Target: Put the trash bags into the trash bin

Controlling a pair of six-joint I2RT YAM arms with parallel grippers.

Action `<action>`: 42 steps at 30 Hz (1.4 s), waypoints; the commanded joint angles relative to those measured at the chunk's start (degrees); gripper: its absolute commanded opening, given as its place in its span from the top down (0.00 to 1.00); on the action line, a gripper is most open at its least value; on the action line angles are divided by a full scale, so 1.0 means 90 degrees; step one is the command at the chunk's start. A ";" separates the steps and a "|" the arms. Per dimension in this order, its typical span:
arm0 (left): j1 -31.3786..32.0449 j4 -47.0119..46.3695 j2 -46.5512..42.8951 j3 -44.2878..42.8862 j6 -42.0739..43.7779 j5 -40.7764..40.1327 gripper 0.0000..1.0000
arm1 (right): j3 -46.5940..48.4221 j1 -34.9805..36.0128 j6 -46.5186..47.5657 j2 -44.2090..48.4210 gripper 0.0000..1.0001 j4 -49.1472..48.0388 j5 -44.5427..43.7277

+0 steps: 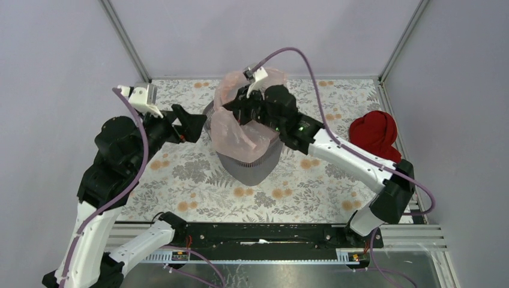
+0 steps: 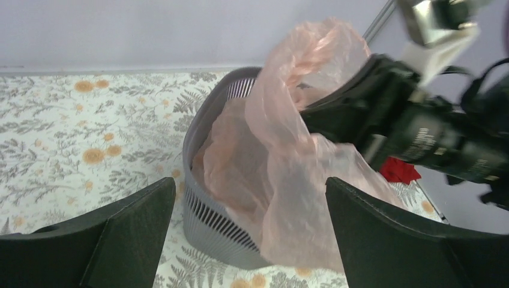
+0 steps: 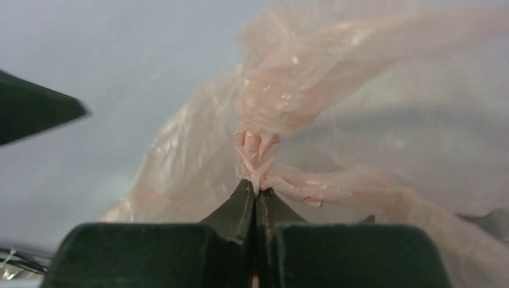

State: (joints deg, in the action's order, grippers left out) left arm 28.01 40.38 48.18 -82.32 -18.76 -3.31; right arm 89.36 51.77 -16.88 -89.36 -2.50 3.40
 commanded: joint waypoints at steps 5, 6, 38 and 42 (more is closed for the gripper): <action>-0.0026 0.0644 -0.0693 0.0605 -0.0030 0.0074 0.01 | -0.1874 0.0029 -0.0946 0.0050 1.00 -0.1645 -0.0784; -0.0027 0.0669 -0.0757 0.0687 -0.0054 0.0091 0.01 | -0.1847 0.0029 -0.0808 -0.0022 1.00 -0.1386 -0.0931; -0.0031 0.0052 -0.0969 0.1176 -0.0772 0.0885 0.02 | 0.2738 0.0024 0.0488 -0.1073 0.95 0.3373 -0.0971; -0.0027 -0.0117 -0.0962 0.0962 -0.0803 0.0892 0.02 | 0.1753 0.0029 0.0215 -0.0511 0.90 0.2547 -0.0815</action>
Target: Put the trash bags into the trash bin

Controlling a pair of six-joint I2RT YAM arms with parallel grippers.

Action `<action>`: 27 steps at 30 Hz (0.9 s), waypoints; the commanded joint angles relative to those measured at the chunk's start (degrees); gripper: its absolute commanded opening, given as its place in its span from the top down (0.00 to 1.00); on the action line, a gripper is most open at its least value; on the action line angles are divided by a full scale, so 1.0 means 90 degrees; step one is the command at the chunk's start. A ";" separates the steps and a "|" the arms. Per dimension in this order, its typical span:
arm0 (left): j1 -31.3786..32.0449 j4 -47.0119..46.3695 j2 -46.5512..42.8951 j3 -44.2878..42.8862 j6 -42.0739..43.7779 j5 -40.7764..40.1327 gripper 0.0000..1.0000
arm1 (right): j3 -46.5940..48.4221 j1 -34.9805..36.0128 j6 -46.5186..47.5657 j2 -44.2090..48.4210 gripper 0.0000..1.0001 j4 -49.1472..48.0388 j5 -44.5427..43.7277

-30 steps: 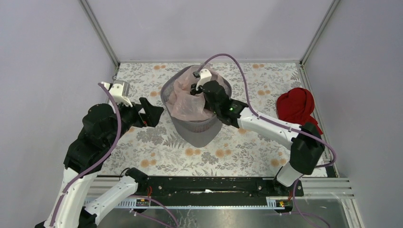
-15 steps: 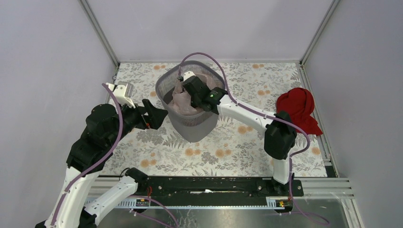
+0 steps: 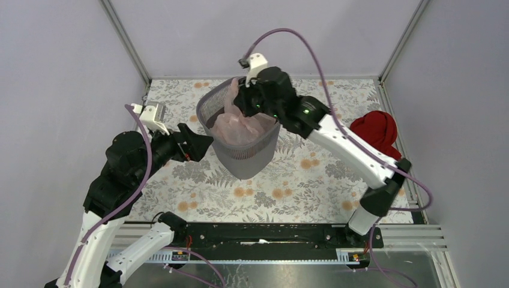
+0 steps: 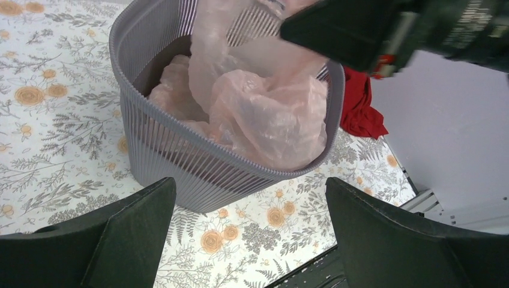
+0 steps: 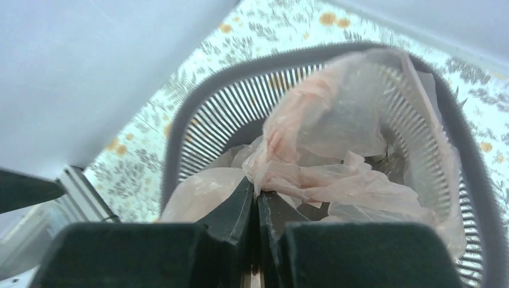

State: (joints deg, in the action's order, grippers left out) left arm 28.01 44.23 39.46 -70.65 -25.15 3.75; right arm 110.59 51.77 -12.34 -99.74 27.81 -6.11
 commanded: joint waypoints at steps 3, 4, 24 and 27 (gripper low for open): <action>-0.0026 -0.0570 0.0131 -0.0554 0.0079 -0.0009 0.01 | -0.1325 0.0029 -0.0411 0.1082 0.94 -0.1386 0.0127; -0.0029 -0.0552 0.0207 -0.0651 0.0132 -0.0043 0.01 | -0.1552 0.0029 -0.0461 0.1268 0.96 -0.1643 0.0097; -0.0034 -0.2491 0.2742 -0.1745 -0.1052 0.1982 0.13 | -0.4071 0.0028 -0.0302 0.3211 1.00 -0.4504 0.1049; -0.0027 -0.2880 0.2834 -0.1680 -0.1245 0.2053 0.15 | -0.4094 0.0026 -0.0270 0.3198 1.00 -0.4518 0.1160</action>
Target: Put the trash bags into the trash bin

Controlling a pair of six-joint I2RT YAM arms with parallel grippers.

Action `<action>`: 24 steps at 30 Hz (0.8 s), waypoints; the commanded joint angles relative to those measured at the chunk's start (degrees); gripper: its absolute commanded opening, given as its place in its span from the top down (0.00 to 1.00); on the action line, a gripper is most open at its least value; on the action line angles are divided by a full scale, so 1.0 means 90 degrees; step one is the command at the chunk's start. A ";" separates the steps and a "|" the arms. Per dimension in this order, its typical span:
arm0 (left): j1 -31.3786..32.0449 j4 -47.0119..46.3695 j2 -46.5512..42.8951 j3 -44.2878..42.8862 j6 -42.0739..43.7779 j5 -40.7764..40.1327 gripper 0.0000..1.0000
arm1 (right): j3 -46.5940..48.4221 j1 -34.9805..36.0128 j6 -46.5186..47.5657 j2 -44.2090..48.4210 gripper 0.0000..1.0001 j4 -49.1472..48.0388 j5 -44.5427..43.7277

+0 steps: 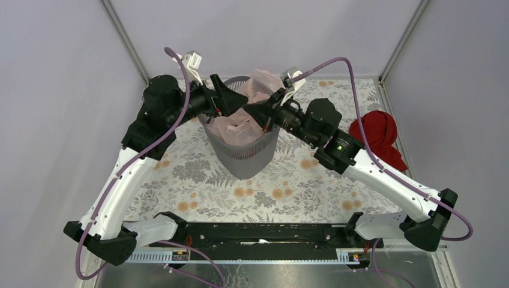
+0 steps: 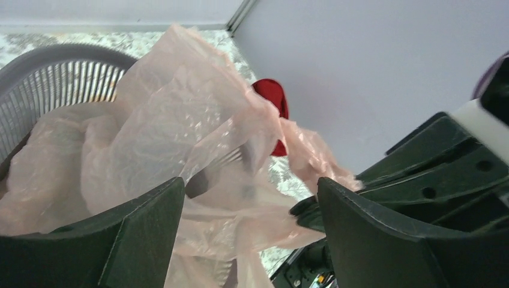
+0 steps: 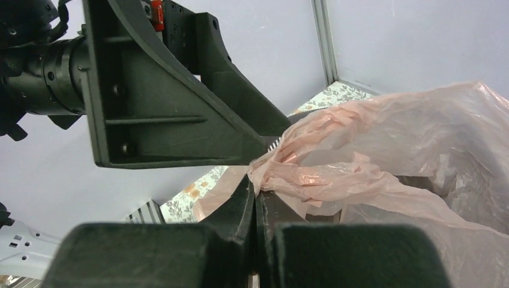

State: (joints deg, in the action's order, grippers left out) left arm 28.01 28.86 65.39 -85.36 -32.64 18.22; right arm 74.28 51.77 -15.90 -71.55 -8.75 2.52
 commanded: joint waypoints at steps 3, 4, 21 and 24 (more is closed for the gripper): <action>-0.0026 -0.1439 -0.0045 0.0068 -0.0553 0.0441 0.06 | -0.0060 0.0024 0.0136 0.0023 1.00 -0.0442 0.0277; -0.0026 -0.1552 -0.0092 0.0116 -0.0595 0.0437 0.05 | -0.0060 0.0027 0.0141 0.0018 1.00 -0.0443 0.0292; -0.0016 -0.1765 0.0244 0.0251 -0.0867 0.0725 0.51 | -0.0091 0.0029 0.0077 -0.0097 1.00 -0.0522 0.0330; -0.0019 -0.1752 0.0274 0.0266 -0.0849 0.0717 0.63 | -0.0089 0.0028 0.0077 -0.0088 1.00 -0.0519 0.0310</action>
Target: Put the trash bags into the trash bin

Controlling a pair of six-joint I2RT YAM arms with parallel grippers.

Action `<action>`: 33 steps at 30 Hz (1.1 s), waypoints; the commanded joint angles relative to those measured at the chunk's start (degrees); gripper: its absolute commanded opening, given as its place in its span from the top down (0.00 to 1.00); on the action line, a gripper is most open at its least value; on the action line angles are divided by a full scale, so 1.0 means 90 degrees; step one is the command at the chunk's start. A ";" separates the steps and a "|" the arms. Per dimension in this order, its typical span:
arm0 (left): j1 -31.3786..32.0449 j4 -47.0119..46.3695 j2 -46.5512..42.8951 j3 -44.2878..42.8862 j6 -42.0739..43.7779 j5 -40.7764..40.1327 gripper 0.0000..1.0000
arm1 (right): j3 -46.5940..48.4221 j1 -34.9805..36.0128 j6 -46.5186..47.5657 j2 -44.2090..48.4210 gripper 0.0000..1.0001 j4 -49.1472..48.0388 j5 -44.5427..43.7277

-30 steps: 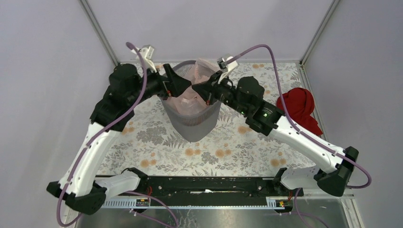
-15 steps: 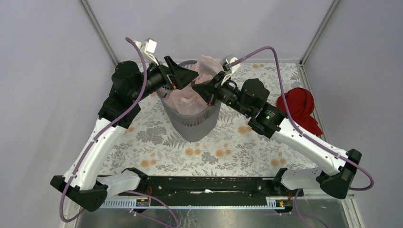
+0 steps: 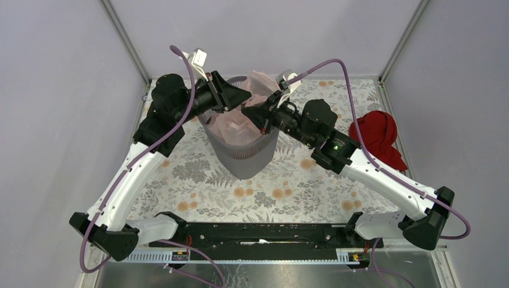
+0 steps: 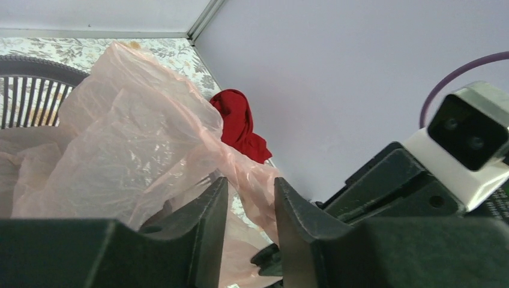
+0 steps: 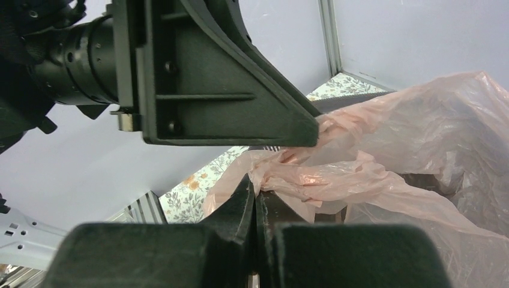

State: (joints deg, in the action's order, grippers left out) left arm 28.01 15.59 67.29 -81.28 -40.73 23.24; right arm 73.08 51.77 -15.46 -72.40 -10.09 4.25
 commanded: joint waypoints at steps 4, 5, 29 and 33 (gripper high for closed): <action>-0.0016 -0.0147 0.0025 -0.0259 0.0210 -0.0023 0.99 | -0.0004 0.0024 0.0048 0.0057 0.84 -0.0270 0.0027; -0.0024 -0.0029 0.0010 -0.0370 0.0280 -0.0136 1.00 | -0.0055 0.0025 0.0051 0.0103 0.75 -0.0240 -0.0046; -0.0593 0.2408 -0.0723 -0.0815 0.3063 -0.5210 1.00 | -0.0510 -0.0661 -0.0040 0.0903 1.00 0.1255 -0.1908; -0.0602 0.2379 -0.0089 -0.1022 0.3475 -0.6009 1.00 | -0.0560 -0.0654 0.0541 0.1147 1.00 0.1897 -0.2786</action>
State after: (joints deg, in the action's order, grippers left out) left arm 22.85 36.80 61.58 -86.98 -16.05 -16.69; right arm 65.82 46.06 -16.40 -65.10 0.86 -11.09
